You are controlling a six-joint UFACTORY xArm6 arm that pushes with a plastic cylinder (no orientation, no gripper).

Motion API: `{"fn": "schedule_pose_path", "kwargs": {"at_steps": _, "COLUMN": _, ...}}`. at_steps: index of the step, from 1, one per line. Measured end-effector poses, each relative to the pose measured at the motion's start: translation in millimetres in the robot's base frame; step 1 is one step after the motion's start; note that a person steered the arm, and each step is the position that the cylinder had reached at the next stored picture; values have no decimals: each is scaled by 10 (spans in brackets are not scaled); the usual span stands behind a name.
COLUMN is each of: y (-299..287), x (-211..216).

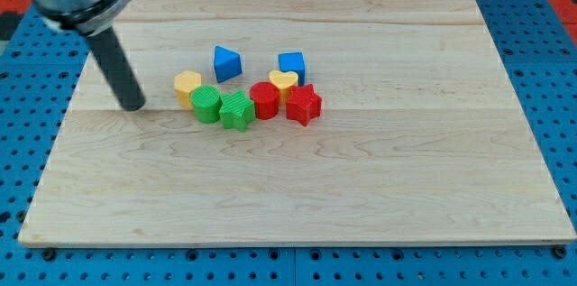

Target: Move the yellow heart bottom left to the blue cube

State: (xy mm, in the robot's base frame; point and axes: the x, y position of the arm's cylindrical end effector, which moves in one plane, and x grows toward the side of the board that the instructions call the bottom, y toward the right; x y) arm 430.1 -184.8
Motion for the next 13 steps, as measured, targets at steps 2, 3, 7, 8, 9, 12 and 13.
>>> {"fn": "schedule_pose_path", "kwargs": {"at_steps": 2, "y": 415, "x": -107}}
{"fn": "schedule_pose_path", "kwargs": {"at_steps": 3, "y": -1, "x": -259}}
{"fn": "schedule_pose_path", "kwargs": {"at_steps": 7, "y": 2617, "x": -348}}
{"fn": "schedule_pose_path", "kwargs": {"at_steps": 8, "y": 2037, "x": -342}}
{"fn": "schedule_pose_path", "kwargs": {"at_steps": 9, "y": 1728, "x": -345}}
{"fn": "schedule_pose_path", "kwargs": {"at_steps": 12, "y": 1864, "x": -907}}
{"fn": "schedule_pose_path", "kwargs": {"at_steps": 13, "y": 1704, "x": -1260}}
